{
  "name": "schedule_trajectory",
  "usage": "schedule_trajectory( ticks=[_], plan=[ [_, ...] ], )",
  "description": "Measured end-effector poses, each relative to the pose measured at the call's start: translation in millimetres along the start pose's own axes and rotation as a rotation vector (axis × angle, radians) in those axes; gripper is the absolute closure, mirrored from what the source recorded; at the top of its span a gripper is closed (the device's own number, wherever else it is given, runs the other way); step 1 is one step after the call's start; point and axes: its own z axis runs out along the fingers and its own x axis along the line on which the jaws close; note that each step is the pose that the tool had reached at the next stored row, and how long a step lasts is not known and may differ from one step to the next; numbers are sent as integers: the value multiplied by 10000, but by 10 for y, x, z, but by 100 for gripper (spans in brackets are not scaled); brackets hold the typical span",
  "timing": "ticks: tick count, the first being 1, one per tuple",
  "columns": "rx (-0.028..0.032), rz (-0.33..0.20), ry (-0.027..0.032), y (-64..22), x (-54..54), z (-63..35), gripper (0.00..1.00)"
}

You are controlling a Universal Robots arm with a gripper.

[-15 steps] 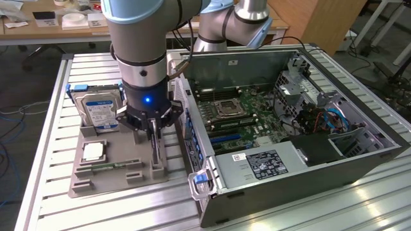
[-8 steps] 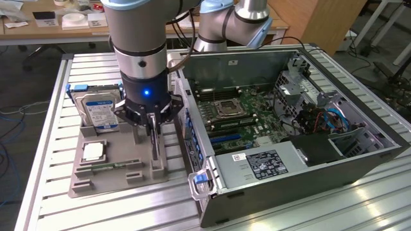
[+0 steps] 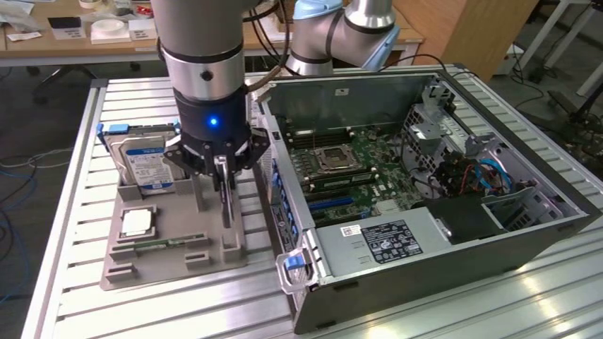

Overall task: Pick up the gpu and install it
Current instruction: 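Pick up the gpu and move the gpu toward the slot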

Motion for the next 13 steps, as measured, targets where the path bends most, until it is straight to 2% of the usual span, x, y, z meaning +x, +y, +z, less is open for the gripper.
schedule_trajectory(
  ticks=[13],
  plan=[
    [-1, 0, 0, 13, -7, -292, 74]
  ],
)
